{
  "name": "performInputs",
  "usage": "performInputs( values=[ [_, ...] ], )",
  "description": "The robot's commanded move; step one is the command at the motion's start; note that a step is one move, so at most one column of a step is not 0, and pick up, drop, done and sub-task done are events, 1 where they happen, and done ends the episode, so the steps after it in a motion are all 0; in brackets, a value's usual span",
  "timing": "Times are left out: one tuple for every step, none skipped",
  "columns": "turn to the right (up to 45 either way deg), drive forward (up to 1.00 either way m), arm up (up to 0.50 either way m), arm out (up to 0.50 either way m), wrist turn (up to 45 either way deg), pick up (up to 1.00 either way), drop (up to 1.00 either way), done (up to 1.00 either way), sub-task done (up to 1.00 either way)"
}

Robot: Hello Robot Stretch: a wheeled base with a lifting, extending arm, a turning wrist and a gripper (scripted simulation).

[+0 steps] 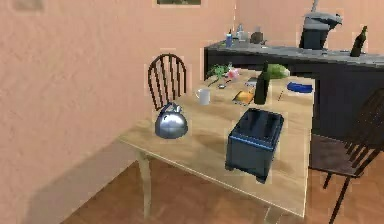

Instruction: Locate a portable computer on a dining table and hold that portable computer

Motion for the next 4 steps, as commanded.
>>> performInputs(
  values=[
    [-45.0,0.0,0.0,0.0,0.0,0.0,0.0,0.0,0.0],
    [-45.0,0.0,0.0,0.0,0.0,0.0,0.0,0.0,0.0],
    [-42.0,0.0,0.0,0.0,0.0,0.0,0.0,0.0,0.0],
    [0.0,0.45,0.0,0.0,0.0,0.0,0.0,0.0,0.0]
  ],
)
